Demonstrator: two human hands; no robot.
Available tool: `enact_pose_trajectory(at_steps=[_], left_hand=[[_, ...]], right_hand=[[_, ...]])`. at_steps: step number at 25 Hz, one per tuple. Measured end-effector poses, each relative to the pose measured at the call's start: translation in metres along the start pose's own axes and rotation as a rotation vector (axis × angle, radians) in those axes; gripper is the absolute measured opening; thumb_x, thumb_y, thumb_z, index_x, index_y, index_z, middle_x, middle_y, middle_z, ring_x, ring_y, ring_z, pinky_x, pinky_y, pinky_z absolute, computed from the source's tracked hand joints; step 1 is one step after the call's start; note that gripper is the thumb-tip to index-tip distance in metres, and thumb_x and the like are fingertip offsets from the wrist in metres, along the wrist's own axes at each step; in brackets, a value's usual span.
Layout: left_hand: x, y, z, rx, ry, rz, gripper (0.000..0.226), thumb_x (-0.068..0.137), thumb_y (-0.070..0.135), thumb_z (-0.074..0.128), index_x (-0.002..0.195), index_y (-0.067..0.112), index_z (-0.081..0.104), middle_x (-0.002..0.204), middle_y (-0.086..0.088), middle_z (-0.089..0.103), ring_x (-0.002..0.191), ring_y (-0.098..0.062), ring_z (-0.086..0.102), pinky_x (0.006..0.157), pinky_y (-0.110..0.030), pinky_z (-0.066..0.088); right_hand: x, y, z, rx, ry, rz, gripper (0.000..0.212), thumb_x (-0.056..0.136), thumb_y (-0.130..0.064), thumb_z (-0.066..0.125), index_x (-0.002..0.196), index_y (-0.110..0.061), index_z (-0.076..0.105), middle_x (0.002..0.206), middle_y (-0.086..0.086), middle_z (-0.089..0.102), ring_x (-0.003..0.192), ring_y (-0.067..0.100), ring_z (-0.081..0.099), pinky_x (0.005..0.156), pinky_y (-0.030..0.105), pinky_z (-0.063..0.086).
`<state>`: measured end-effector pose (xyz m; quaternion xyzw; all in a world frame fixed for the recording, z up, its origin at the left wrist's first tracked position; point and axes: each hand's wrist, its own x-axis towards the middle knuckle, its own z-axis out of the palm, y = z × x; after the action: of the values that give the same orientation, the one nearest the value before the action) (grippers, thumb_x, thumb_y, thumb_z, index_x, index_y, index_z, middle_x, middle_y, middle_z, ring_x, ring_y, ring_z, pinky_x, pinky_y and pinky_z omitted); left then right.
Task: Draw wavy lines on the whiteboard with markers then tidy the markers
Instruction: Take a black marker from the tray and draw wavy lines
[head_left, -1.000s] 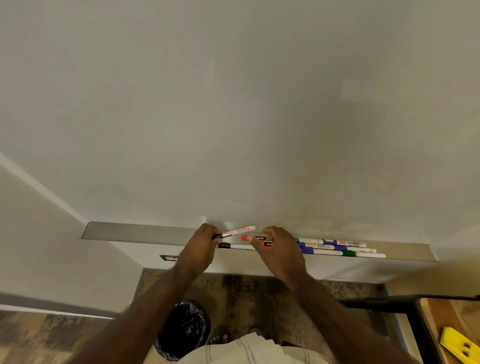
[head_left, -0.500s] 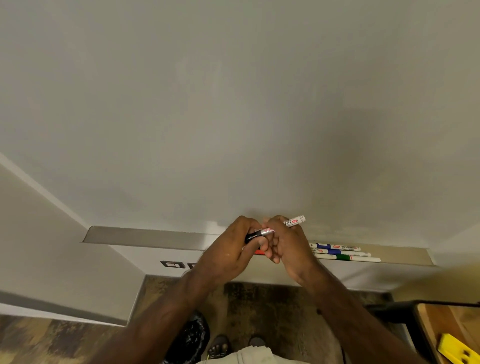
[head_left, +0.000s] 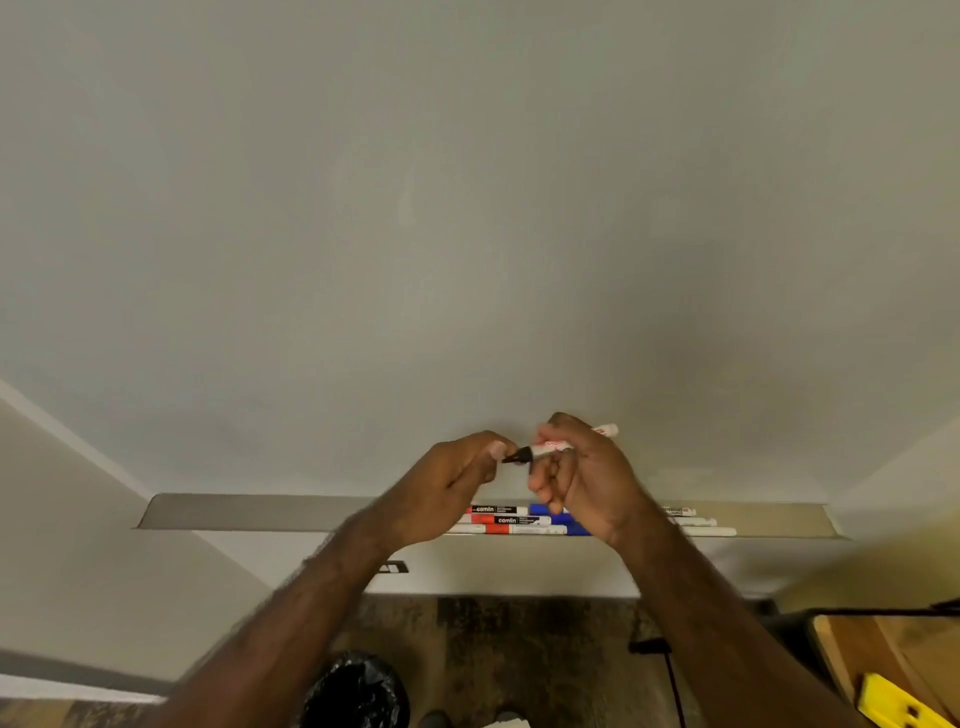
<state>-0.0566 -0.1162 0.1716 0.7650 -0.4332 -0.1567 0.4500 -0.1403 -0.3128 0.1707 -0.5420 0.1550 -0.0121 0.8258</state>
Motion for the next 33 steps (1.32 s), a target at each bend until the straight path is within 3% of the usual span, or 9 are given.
enact_pose_trajectory(at_steps=[3, 7, 10, 14, 18, 22, 27, 30, 33], left_hand=[[-0.005, 0.007, -0.02, -0.125, 0.083, -0.038, 0.034, 0.113, 0.026, 0.038, 0.121, 0.022, 0.07, 0.07, 0.011, 0.05, 0.062, -0.004, 0.048, 0.062, -0.018, 0.041], [0.003, 0.024, -0.048, 0.157, 0.191, 0.176, 0.047, 0.111, 0.021, 0.044, 0.158, 0.017, 0.04, 0.098, 0.012, 0.052, 0.095, -0.012, 0.057, 0.087, -0.015, 0.044], [0.02, 0.046, -0.078, 0.309, 0.311, 0.349, 0.061, 0.106, 0.003, 0.04, 0.163, 0.006, 0.019, 0.105, -0.004, 0.045, 0.099, -0.017, 0.049, 0.095, -0.018, 0.043], [0.043, 0.097, -0.134, 0.553, 0.643, 0.551, 0.056, 0.1, -0.008, 0.055, 0.154, -0.003, 0.04, 0.106, -0.008, 0.061, 0.1, -0.004, 0.056, 0.095, -0.014, 0.044], [0.07, 0.158, -0.188, 0.665, 1.021, 0.793, 0.029, 0.099, 0.008, 0.072, 0.126, -0.002, 0.069, 0.102, -0.009, 0.075, 0.092, -0.018, 0.069, 0.091, -0.017, 0.05], [0.099, 0.212, -0.24, 0.682, 1.201, 0.977, 0.024, 0.1, 0.016, 0.073, 0.117, 0.0, 0.074, 0.11, -0.007, 0.076, 0.102, -0.016, 0.071, 0.095, -0.025, 0.055], [0.132, 0.25, -0.289, 0.814, 1.322, 0.975, 0.033, 0.105, 0.024, 0.065, 0.129, 0.001, 0.069, 0.142, -0.014, 0.063, 0.141, -0.027, 0.053, 0.117, -0.052, 0.042], [0.145, 0.248, -0.304, 0.831, 1.341, 0.829, 0.042, 0.111, 0.024, 0.053, 0.146, 0.001, 0.054, 0.154, -0.016, 0.051, 0.15, -0.031, 0.04, 0.126, -0.059, 0.023], [0.15, 0.239, -0.31, 0.835, 1.298, 0.8, 0.045, 0.112, 0.023, 0.048, 0.151, 0.001, 0.047, 0.16, -0.015, 0.044, 0.155, -0.029, 0.031, 0.129, -0.058, 0.015]], right_hand=[[0.002, -0.013, -0.016, 0.06, 0.026, -0.039, 0.029, 0.101, -0.022, 0.055, 0.076, -0.011, 0.064, 0.064, 0.021, 0.065, 0.046, 0.027, 0.055, 0.042, 0.026, 0.043], [0.004, -0.029, -0.005, 0.038, -0.087, -0.157, 0.016, 0.098, -0.02, 0.061, 0.099, -0.006, 0.069, 0.084, 0.028, 0.07, 0.066, 0.032, 0.068, 0.055, 0.034, 0.057], [0.004, -0.06, 0.023, -0.021, -0.147, -0.276, 0.023, 0.093, -0.017, 0.062, 0.111, -0.004, 0.069, 0.097, 0.028, 0.071, 0.081, 0.034, 0.072, 0.067, 0.039, 0.062], [0.001, -0.119, 0.063, -0.082, -0.179, -0.542, 0.017, 0.092, -0.009, 0.064, 0.107, -0.008, 0.072, 0.098, 0.025, 0.071, 0.085, 0.034, 0.07, 0.072, 0.044, 0.061], [-0.007, -0.185, 0.108, -0.178, -0.16, -0.854, 0.01, 0.092, -0.006, 0.07, 0.102, -0.006, 0.073, 0.095, 0.023, 0.07, 0.083, 0.035, 0.07, 0.072, 0.046, 0.061], [-0.012, -0.246, 0.149, -0.301, -0.052, -1.127, 0.007, 0.095, -0.003, 0.073, 0.1, 0.001, 0.07, 0.092, 0.023, 0.07, 0.078, 0.046, 0.069, 0.073, 0.053, 0.064], [-0.016, -0.303, 0.187, -0.371, 0.077, -1.353, 0.013, 0.093, -0.005, 0.074, 0.106, -0.005, 0.071, 0.097, 0.01, 0.074, 0.081, 0.033, 0.074, 0.074, 0.046, 0.065], [-0.014, -0.322, 0.198, -0.412, 0.183, -1.426, 0.018, 0.089, -0.013, 0.077, 0.107, -0.012, 0.074, 0.1, 0.002, 0.076, 0.09, 0.025, 0.075, 0.081, 0.044, 0.063], [-0.01, -0.329, 0.204, -0.453, 0.296, -1.473, 0.019, 0.087, -0.013, 0.079, 0.106, -0.013, 0.075, 0.099, -0.003, 0.075, 0.087, 0.01, 0.071, 0.079, 0.028, 0.06]])
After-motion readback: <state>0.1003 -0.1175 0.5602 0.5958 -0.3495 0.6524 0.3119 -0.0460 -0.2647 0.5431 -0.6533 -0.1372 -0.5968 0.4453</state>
